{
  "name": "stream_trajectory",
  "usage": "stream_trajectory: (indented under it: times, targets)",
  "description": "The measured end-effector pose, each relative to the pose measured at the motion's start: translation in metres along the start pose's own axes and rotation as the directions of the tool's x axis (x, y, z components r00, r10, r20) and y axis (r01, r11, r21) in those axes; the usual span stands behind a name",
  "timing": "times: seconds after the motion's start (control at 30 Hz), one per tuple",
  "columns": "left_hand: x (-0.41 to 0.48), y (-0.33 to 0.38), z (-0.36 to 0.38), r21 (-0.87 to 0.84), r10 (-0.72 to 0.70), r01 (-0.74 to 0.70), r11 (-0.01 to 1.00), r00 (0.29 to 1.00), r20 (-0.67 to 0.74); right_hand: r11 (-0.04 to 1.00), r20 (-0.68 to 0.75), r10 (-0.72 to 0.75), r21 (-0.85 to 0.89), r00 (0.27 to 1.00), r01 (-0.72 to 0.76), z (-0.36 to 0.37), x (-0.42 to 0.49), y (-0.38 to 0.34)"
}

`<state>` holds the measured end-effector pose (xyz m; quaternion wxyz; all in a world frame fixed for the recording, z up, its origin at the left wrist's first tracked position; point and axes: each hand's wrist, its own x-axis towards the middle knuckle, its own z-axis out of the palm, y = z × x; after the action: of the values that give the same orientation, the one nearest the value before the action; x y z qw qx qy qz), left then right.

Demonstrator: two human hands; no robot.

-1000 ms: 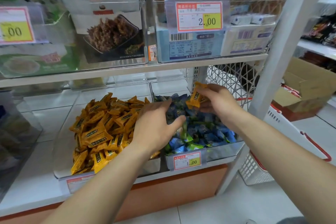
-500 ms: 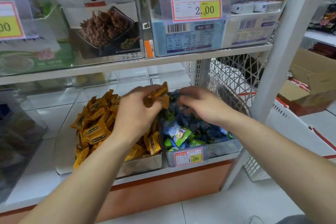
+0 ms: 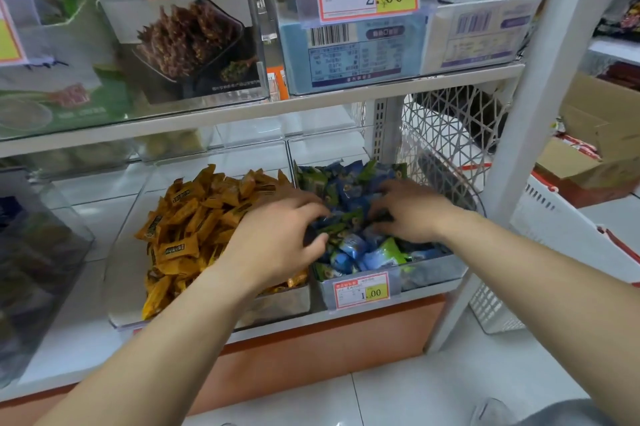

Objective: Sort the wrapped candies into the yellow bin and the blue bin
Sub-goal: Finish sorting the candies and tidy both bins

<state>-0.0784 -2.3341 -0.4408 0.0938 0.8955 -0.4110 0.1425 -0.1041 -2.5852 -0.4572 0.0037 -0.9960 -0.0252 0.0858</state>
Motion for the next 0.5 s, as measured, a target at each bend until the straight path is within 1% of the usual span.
stream_trajectory:
  times: [0.03, 0.07, 0.1, 0.13, 0.17, 0.2, 0.23, 0.27, 0.3, 0.33, 0.37, 0.4, 0.43, 0.47, 0.5]
  targets:
    - [0.001, -0.002, 0.002, 0.019, 0.016, -0.017, 1.0, 1.0, 0.012, 0.997, 0.038, 0.07, -0.03, 0.997, -0.069, 0.001, -0.002, 0.007]
    - [0.001, -0.004, 0.004, 0.03, 0.029, -0.029, 0.999, 0.999, 0.019, 0.99, 0.031, 0.128, -0.068, 0.991, -0.126, 0.0, -0.003, 0.011]
    - [0.001, -0.005, 0.004, 0.032, 0.038, -0.039, 0.999, 0.999, 0.02, 0.982, -0.042, 0.158, -0.094, 0.987, -0.161, -0.001, -0.004, 0.011]
    - [0.002, -0.005, 0.004, 0.034, 0.044, -0.044, 0.998, 0.999, 0.019, 0.982, -0.164, 0.148, -0.093, 0.975, -0.164, -0.002, -0.004, 0.009]
    - [0.002, -0.005, 0.005, 0.036, 0.047, -0.047, 0.998, 0.999, 0.012, 0.992, -0.285, 0.1, -0.048, 0.953, -0.119, -0.004, -0.004, 0.005]
    - [0.003, -0.004, 0.005, 0.038, 0.048, -0.048, 0.998, 0.999, 0.005, 0.999, -0.341, 0.031, 0.052, 0.939, -0.014, -0.004, -0.004, 0.0]
    - [0.004, -0.001, 0.005, 0.041, 0.048, -0.048, 0.998, 0.999, 0.001, 0.974, -0.305, -0.038, 0.202, 0.951, 0.104, -0.004, -0.006, -0.007]
    - [0.005, 0.003, 0.006, 0.044, 0.051, -0.051, 0.998, 0.999, 0.003, 0.922, -0.193, -0.119, 0.342, 0.974, 0.181, -0.002, -0.008, -0.014]
    - [0.006, 0.007, 0.007, 0.048, 0.063, -0.064, 0.997, 0.998, 0.009, 0.891, -0.056, -0.204, 0.404, 0.977, 0.209, 0.001, -0.009, -0.02]
    - [0.007, 0.011, 0.009, 0.052, 0.083, -0.084, 0.995, 0.996, 0.023, 0.899, 0.051, -0.264, 0.376, 0.963, 0.226, 0.004, -0.009, -0.023]
    - [0.008, 0.015, 0.011, 0.06, 0.102, -0.105, 0.993, 0.994, 0.046, 0.927, 0.103, -0.282, 0.286, 0.954, 0.243, 0.007, -0.009, -0.022]
    - [0.01, 0.02, 0.013, 0.077, 0.118, -0.124, 0.989, 0.99, 0.072, 0.954, 0.093, -0.263, 0.174, 0.96, 0.245, 0.007, -0.007, -0.016]
    - [0.013, 0.023, 0.015, 0.109, 0.133, -0.143, 0.984, 0.987, 0.089, 0.975, 0.061, -0.219, 0.062, 0.974, 0.215, 0.006, -0.005, -0.009]
    - [0.015, 0.026, 0.018, 0.154, 0.145, -0.16, 0.975, 0.984, 0.103, 0.986, 0.041, -0.165, -0.02, 0.985, 0.166, 0.003, -0.004, -0.001]
    - [0.019, 0.03, 0.02, 0.199, 0.154, -0.175, 0.964, 0.981, 0.12, 0.992, 0.041, -0.105, -0.063, 0.994, 0.107, 0.002, -0.004, 0.007]
